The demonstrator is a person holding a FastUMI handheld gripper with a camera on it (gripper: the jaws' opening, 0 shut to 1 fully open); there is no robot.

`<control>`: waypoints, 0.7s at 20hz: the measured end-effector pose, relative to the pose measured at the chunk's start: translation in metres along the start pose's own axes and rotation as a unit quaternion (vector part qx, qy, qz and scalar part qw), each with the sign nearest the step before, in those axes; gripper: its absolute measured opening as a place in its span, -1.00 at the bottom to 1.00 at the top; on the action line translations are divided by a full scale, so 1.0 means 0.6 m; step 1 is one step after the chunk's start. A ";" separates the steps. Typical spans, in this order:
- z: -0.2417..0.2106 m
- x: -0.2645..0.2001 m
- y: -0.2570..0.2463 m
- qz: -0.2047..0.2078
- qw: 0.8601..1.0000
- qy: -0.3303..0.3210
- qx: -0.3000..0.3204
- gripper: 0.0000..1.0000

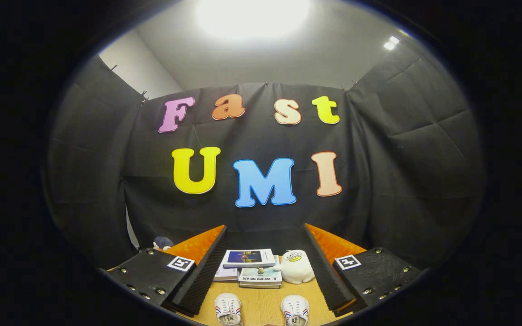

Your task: Open the storage box then place both shoes into the box .Put the left shoe in first, then the right shoe, with the right side of both shoes facing outward in a uniform manner.

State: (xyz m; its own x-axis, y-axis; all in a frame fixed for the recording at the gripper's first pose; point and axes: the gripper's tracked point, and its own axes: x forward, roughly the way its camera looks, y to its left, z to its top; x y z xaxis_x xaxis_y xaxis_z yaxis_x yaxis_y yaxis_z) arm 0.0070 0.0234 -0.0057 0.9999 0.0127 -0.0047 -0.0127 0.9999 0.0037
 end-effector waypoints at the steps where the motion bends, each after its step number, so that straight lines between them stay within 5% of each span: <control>1: -0.002 0.002 0.001 0.001 1.000 0.001 0.001 0.94; 8: -0.032 0.021 0.024 0.013 1.000 0.026 0.007 0.94; 14: -0.094 0.049 0.069 0.064 0.994 0.081 0.042 0.94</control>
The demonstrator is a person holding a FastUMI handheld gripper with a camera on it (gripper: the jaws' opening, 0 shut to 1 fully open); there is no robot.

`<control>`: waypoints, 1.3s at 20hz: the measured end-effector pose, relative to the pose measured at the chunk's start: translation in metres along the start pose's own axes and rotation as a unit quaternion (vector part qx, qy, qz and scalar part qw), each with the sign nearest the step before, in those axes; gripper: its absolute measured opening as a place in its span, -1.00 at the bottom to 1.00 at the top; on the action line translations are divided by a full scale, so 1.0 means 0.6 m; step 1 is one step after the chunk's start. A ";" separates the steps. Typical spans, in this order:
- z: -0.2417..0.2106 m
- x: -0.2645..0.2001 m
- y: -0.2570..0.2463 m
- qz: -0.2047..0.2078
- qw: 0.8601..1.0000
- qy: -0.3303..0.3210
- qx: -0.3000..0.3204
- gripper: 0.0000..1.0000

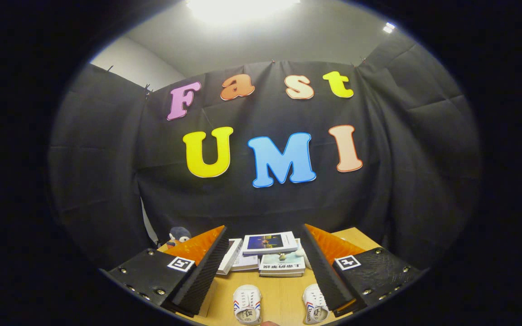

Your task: Open the storage box then place both shoes into the box .Put the left shoe in first, then the right shoe, with the right side of both shoes facing outward in a uniform manner.

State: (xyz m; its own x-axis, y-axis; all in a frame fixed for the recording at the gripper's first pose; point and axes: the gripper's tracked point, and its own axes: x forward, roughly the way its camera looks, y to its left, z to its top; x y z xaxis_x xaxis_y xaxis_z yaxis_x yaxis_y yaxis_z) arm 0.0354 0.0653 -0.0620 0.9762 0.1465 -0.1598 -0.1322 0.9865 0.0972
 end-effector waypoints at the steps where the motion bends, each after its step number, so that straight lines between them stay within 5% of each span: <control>1: -0.013 0.010 0.010 0.015 1.000 0.014 0.009 0.94; 12: -0.197 0.092 0.150 0.180 0.956 0.209 0.101 0.96; 18: -0.329 0.100 0.225 0.222 0.896 0.337 0.184 0.94; 26: -0.431 0.111 0.263 0.246 0.832 0.422 0.264 0.92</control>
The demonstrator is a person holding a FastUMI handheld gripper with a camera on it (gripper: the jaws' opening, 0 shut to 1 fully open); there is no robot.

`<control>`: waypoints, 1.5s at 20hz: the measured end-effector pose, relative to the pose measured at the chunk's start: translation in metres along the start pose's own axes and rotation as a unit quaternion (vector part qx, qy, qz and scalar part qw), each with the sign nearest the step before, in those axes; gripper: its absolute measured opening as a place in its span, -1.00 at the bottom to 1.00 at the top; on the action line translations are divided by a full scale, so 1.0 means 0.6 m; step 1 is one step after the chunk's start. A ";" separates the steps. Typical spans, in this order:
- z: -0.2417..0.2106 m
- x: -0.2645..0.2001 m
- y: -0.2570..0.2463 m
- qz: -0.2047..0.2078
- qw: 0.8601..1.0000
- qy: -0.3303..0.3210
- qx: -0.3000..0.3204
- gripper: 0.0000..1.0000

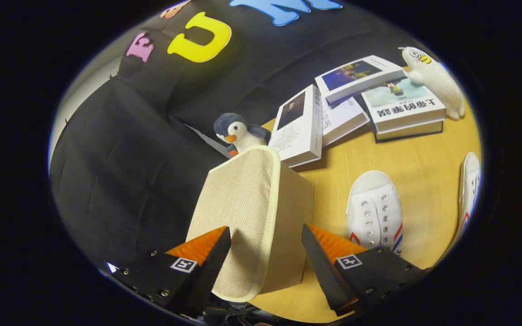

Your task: Open the storage box then place both shoes into the box .Put the left shoe in first, then the right shoe, with the right side of both shoes facing outward in a uniform manner.

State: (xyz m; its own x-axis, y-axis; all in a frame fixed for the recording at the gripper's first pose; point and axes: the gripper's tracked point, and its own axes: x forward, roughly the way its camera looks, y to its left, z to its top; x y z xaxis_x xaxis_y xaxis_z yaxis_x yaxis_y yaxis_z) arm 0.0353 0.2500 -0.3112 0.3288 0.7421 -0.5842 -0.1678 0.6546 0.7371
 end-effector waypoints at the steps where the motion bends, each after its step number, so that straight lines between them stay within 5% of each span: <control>1: -0.002 0.005 0.012 0.020 1.000 0.007 0.021 0.91; 3: -0.007 0.012 0.025 0.043 0.998 0.018 0.048 0.87; 7: 0.001 0.002 0.029 0.041 0.998 0.018 0.052 0.12; 10: 0.008 -0.011 0.044 0.053 0.996 0.025 0.060 -0.64; 13: 0.024 -0.035 0.056 0.052 0.998 0.027 0.032 -0.64; 14: 0.021 -0.030 0.069 0.060 0.998 0.027 0.025 -0.88; 22: 0.070 -0.060 0.212 0.082 0.996 0.005 -0.015 -0.88; 30: 0.052 0.012 0.426 0.145 0.989 0.004 -0.026 -0.85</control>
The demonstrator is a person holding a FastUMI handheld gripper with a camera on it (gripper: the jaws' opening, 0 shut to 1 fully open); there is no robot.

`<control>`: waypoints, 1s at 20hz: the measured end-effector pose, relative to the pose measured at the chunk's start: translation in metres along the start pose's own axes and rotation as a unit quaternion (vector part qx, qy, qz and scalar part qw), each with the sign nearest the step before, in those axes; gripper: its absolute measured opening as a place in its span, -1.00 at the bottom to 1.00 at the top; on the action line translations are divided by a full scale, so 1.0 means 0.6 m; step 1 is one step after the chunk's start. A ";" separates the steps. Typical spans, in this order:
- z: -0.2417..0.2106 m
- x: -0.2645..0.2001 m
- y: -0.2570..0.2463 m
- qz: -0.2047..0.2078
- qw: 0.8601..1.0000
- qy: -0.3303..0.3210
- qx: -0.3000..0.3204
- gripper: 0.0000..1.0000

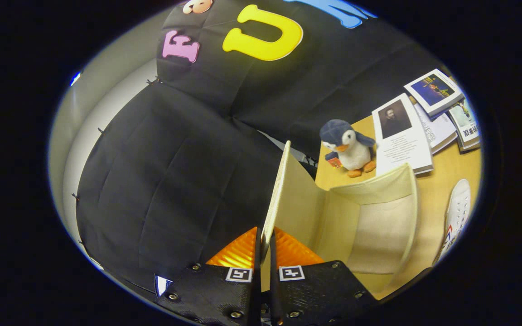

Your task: Open the storage box then place both shoes into the box .Put the left shoe in first, then the right shoe, with the right side of both shoes facing outward in a uniform manner.

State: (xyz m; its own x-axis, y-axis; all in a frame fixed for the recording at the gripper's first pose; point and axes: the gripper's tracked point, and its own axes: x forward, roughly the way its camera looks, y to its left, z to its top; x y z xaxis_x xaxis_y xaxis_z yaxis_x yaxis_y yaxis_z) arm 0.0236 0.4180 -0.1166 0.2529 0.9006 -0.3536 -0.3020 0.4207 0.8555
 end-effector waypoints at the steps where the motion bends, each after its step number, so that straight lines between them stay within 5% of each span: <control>1: -0.008 0.023 0.015 0.003 1.000 0.008 -0.008 -0.85; 9: -0.077 0.171 0.067 0.000 0.998 0.055 -0.042 -0.85; 13: -0.099 0.221 0.080 0.002 0.996 0.068 -0.059 -0.67; 17: -0.114 0.239 0.070 -0.015 0.993 0.083 -0.079 0.25; 18: -0.114 0.232 0.062 -0.022 0.992 0.088 -0.089 0.65; 20: -0.113 0.224 0.045 -0.038 0.989 0.091 -0.110 0.85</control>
State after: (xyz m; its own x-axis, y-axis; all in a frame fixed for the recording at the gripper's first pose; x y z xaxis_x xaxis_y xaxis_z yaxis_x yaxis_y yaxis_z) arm -0.0131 0.5581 -0.1666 0.1187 0.8614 -0.4938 -0.4857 0.4841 0.7278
